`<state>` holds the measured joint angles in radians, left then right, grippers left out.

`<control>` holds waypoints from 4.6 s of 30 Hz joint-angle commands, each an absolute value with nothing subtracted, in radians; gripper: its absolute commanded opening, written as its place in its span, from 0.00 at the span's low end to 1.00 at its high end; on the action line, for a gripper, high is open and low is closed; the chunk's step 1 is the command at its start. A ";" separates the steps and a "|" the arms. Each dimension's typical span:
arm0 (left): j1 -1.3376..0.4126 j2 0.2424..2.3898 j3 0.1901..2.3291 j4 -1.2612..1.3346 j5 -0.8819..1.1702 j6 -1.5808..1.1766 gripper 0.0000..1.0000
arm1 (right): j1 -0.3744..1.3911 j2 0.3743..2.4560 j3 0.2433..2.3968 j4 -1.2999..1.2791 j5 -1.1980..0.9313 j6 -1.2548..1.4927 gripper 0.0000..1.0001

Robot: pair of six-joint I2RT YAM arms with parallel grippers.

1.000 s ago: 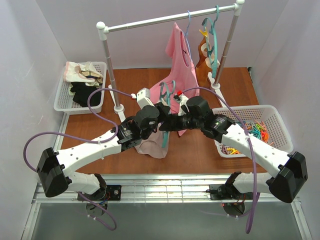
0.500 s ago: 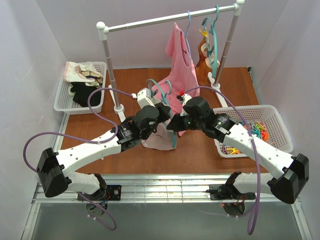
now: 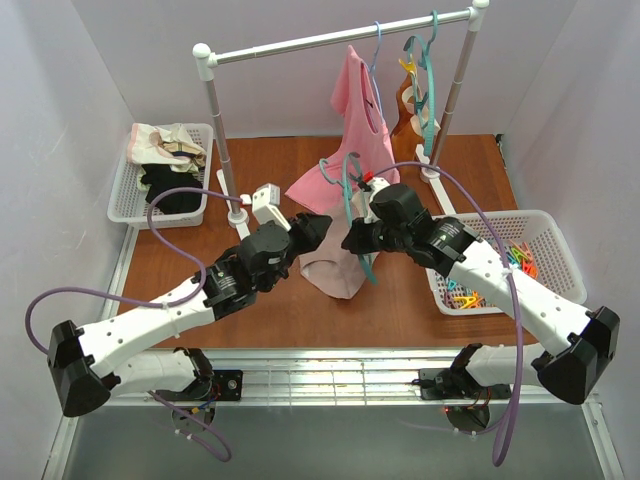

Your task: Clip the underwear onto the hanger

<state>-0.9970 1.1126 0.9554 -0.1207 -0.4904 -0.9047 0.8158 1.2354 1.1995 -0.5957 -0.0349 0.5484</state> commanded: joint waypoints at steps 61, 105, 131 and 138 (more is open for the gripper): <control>-0.996 0.851 0.795 -0.563 -0.624 -0.770 0.66 | 0.747 1.879 2.143 -0.328 -0.336 0.681 0.01; -0.997 0.799 0.850 -0.747 -0.730 -0.850 0.82 | 0.401 0.959 1.240 -0.456 0.147 0.189 0.99; -0.997 0.859 0.900 -0.848 -0.736 -0.887 0.82 | 0.068 0.919 1.204 -0.488 -0.049 0.143 0.99; -0.997 0.870 0.899 -0.864 -0.733 -0.899 0.81 | 0.058 0.913 1.207 -0.489 -0.054 0.140 0.99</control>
